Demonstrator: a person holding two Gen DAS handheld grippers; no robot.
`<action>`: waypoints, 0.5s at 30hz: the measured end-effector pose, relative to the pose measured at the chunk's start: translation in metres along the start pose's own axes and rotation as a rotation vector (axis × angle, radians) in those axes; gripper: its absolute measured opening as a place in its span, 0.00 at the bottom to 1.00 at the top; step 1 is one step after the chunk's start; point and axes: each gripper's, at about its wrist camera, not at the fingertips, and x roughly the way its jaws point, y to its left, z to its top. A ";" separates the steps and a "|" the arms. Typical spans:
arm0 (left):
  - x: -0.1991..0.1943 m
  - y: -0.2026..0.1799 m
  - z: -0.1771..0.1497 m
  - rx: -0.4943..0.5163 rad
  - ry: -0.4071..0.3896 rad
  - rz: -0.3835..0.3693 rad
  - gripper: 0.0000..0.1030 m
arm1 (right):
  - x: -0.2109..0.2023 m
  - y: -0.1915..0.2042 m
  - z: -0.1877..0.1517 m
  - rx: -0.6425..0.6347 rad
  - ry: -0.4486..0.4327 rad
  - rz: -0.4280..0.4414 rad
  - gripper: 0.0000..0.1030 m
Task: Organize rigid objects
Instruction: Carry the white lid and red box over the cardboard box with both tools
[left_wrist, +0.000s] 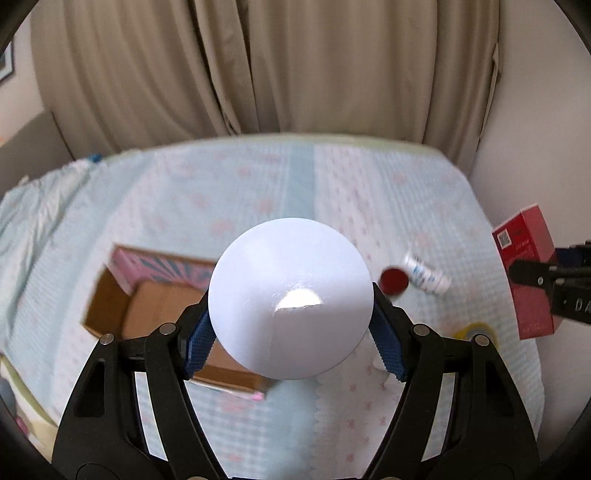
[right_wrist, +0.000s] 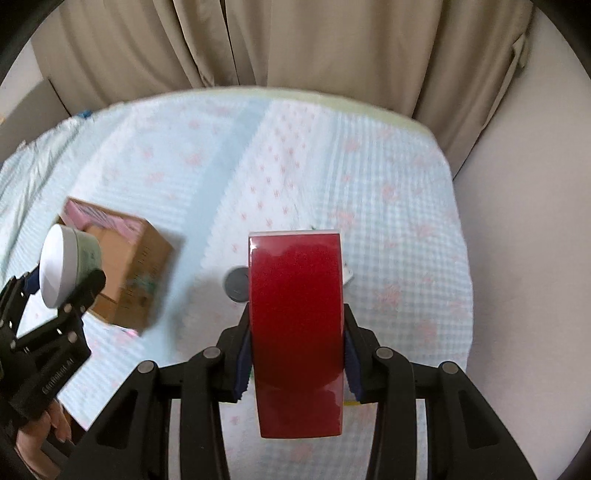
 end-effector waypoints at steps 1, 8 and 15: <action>-0.010 0.006 0.007 0.001 -0.012 -0.002 0.69 | -0.012 0.004 0.002 0.003 -0.014 0.003 0.37; -0.055 0.065 0.044 0.006 -0.038 -0.020 0.69 | -0.066 0.051 0.023 0.015 -0.122 0.034 0.37; -0.053 0.146 0.057 0.026 -0.035 -0.048 0.69 | -0.088 0.121 0.044 0.023 -0.184 0.046 0.37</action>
